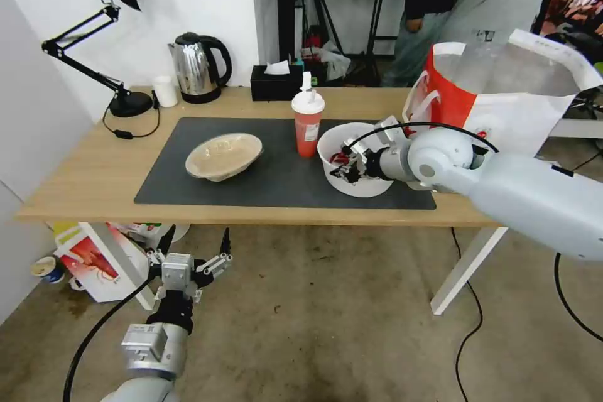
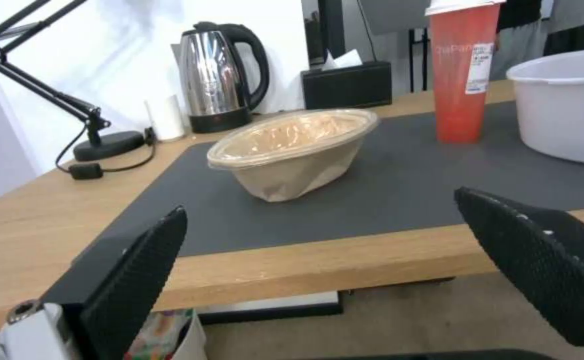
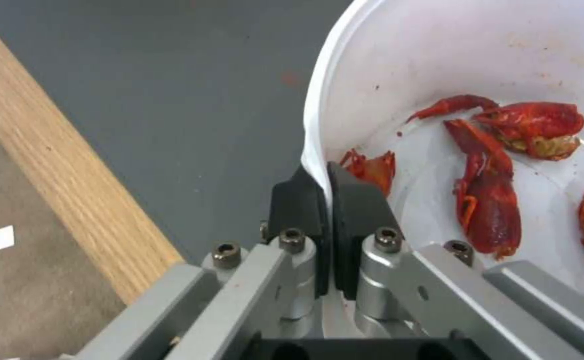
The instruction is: Pick up the trash from the table and place it into the takeout bag.
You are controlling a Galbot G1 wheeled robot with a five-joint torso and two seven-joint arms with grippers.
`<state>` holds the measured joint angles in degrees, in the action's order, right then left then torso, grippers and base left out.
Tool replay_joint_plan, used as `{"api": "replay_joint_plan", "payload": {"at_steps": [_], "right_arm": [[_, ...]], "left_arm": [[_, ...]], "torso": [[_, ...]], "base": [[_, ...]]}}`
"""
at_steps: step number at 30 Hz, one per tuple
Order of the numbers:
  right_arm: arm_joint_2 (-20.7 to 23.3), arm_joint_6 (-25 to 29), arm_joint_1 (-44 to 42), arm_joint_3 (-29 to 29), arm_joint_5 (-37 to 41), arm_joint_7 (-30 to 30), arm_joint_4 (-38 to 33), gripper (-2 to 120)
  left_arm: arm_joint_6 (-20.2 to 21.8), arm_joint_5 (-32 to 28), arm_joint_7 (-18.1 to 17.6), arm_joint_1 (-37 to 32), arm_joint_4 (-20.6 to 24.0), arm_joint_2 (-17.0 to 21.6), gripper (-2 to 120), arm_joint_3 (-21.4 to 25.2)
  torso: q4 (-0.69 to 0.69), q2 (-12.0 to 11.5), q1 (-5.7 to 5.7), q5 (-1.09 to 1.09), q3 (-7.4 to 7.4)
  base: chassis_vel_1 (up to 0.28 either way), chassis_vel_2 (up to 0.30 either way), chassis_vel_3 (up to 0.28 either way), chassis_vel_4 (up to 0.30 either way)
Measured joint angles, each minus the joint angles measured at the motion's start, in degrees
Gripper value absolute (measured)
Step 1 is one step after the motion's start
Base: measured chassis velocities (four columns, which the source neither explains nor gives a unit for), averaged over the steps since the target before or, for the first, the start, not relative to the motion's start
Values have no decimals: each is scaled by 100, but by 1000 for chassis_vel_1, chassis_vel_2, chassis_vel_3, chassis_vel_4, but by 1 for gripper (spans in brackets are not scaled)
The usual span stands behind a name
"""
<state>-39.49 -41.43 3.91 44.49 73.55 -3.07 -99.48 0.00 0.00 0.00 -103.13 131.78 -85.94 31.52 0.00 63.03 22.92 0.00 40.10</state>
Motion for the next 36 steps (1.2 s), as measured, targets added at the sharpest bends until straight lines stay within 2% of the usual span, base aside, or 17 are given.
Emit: {"api": "replay_joint_plan", "payload": {"at_steps": [16,26,36], "right_arm": [[132,-4,78,-108,-105,160,-48,0],[534,-5,316,-380,-318,479,-310,0],[677,-4,629,-392,-570,830,-476,0]], "left_arm": [[0,0,0,0,0,0,100,0],[0,0,0,0,0,0,100,0],[0,0,0,0,0,0,100,0]], "torso": [[0,0,0,0,0],[-1,0,0,1,0],[-1,0,0,0,0]], "base": [[0,0,0,0],[0,0,0,0],[0,0,0,0]]}}
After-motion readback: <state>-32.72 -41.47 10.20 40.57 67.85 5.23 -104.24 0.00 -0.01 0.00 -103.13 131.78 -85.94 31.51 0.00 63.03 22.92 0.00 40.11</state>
